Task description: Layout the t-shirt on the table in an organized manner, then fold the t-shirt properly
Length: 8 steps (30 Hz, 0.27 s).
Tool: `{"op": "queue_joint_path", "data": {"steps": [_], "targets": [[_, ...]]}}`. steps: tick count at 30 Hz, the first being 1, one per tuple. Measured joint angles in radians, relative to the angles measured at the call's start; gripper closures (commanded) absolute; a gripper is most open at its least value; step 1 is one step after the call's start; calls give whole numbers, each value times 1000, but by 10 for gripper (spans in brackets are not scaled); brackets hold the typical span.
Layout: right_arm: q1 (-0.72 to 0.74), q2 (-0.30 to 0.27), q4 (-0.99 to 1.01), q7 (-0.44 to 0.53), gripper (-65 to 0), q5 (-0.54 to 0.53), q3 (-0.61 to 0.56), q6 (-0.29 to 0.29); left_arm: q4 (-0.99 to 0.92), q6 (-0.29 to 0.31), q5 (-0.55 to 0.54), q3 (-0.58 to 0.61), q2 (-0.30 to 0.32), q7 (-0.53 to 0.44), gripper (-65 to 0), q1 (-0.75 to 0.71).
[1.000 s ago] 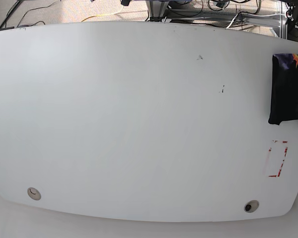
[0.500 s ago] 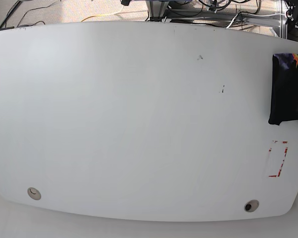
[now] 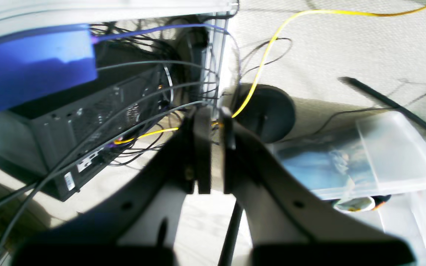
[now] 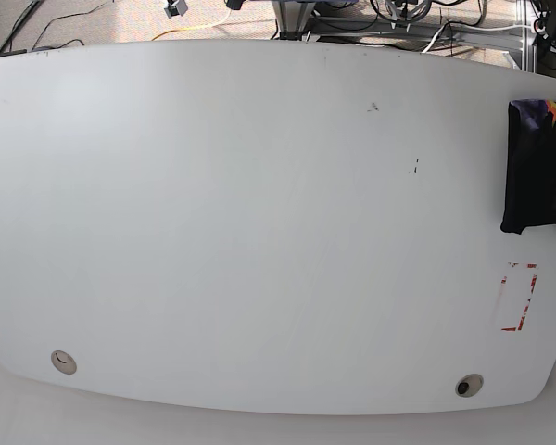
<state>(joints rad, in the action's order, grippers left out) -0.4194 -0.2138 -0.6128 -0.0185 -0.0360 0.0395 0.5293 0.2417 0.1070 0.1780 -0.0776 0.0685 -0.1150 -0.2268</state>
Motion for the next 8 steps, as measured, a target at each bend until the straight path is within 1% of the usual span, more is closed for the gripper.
{"op": "queue_joint_path", "data": {"steps": [1, 4, 8], "targets": [[8, 0, 14, 1, -32, -1, 0, -15, -14, -11, -2, 0, -2, -1, 0, 7], [37, -3, 60, 0, -32, -1, 0, -29, -59, -61, -2, 0, -5, 10, 0, 28], [82, -1, 132, -2, -33, 4, 0, -32, -95, -85, -2, 0, -3, 20, 0, 49]]}}
